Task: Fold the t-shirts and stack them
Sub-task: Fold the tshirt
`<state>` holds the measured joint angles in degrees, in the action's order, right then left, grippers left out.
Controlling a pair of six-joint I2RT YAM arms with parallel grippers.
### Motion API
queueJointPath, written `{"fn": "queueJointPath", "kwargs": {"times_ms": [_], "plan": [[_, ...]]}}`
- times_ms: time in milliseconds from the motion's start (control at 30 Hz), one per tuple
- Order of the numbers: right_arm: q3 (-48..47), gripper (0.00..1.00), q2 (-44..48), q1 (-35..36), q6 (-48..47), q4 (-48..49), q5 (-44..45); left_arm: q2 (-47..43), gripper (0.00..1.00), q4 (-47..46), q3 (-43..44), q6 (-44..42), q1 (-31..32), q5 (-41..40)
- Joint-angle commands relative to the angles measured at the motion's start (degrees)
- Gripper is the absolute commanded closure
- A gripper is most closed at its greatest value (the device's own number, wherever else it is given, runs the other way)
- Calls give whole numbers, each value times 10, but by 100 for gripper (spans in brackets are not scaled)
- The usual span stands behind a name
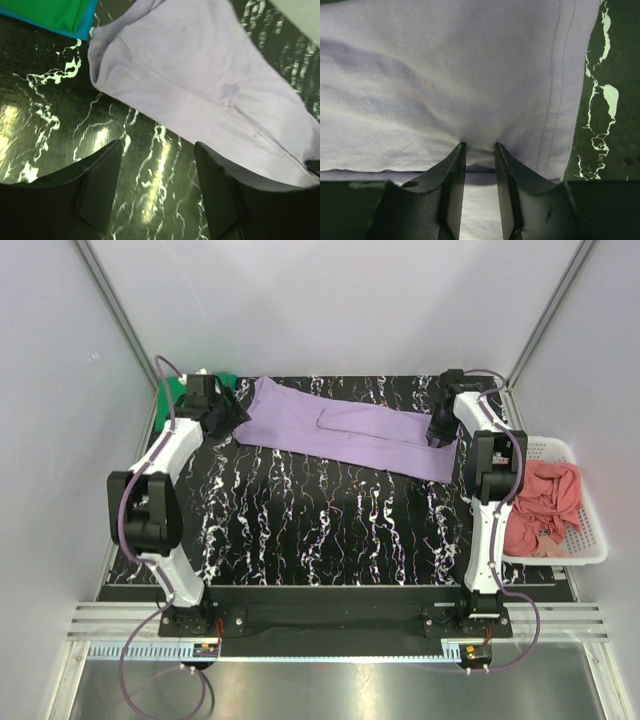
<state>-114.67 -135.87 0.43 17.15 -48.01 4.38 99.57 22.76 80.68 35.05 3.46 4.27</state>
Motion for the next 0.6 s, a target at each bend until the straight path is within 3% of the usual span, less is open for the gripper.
{"fn": "queueJointPath", "kwargs": {"times_ms": [0,200,333,567], "plan": [[52,63,39,-1,3,-27,-3,69,36,-22,-11,8,-5,33],[176,64,110,0,31,1,-26,29,36,1,-15,-3,-4,10],[254,64,171,14,60,21,-39,-13,35,77,-26,-8,-4,-16],[421,64,298,110,190,41,-42,-168,35,91,-165,23,-5,-5]]}}
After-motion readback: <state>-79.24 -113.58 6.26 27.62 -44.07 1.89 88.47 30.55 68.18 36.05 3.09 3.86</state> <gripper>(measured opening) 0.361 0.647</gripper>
